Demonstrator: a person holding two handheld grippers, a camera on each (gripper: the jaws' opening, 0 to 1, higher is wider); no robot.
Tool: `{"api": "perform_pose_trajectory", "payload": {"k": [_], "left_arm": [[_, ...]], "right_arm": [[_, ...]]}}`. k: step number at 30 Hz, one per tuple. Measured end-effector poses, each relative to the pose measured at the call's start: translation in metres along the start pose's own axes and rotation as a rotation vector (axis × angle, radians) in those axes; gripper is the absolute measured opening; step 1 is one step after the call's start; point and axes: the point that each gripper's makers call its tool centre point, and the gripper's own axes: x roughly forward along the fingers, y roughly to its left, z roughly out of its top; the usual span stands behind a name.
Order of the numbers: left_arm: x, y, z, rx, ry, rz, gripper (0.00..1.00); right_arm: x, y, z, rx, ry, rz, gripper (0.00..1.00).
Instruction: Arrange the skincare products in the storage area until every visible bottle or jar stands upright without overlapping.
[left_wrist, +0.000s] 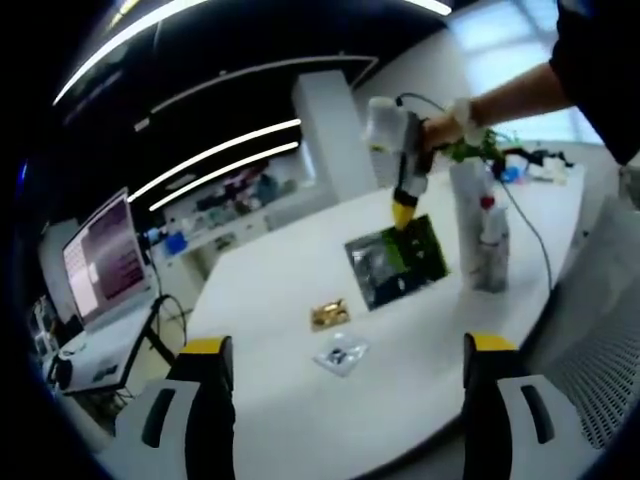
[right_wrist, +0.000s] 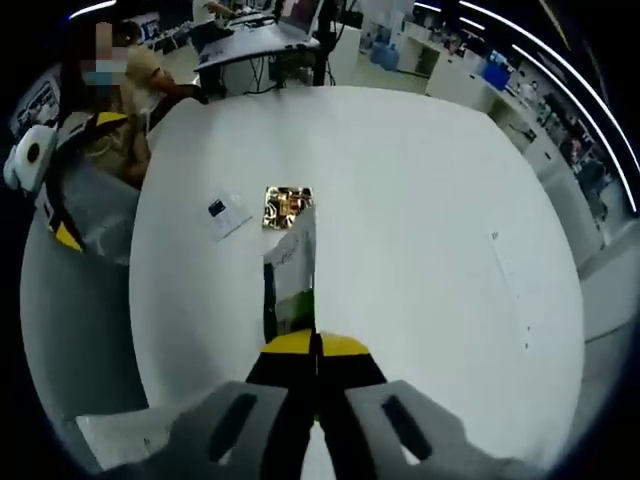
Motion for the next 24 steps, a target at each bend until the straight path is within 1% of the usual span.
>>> {"api": "perform_pose_trajectory", "payload": {"k": [5,8,11,16,20,22,24], "left_arm": [[0.000,-0.001,-0.002,-0.021,0.015,-0.015,0.95],[0.000,0.000,0.000,-0.045,0.013,-0.021,0.94],[-0.001,0.002,0.003,-0.115,0.006,-0.030,0.93],[0.000,0.008,0.003,-0.116,0.032,-0.038,0.93],[0.003,0.017,0.011,-0.121,0.030,-0.036,0.92],[0.006,0.021,0.014,-0.110,0.035,-0.035,0.92],[0.012,0.022,0.017,-0.146,0.043,-0.053,0.93]], "right_arm": [[-0.014,0.001,0.018,-0.036,-0.047,-0.038,0.01],[-0.022,0.000,0.025,-0.047,-0.064,-0.052,0.01],[-0.030,0.000,0.032,-0.055,-0.083,-0.062,0.01],[-0.042,0.005,0.044,-0.089,-0.103,-0.084,0.01],[-0.054,0.012,0.054,-0.111,-0.124,-0.099,0.01],[-0.055,0.007,0.061,-0.125,-0.135,-0.105,0.01],[-0.060,0.007,0.067,-0.133,-0.149,-0.111,0.01]]}}
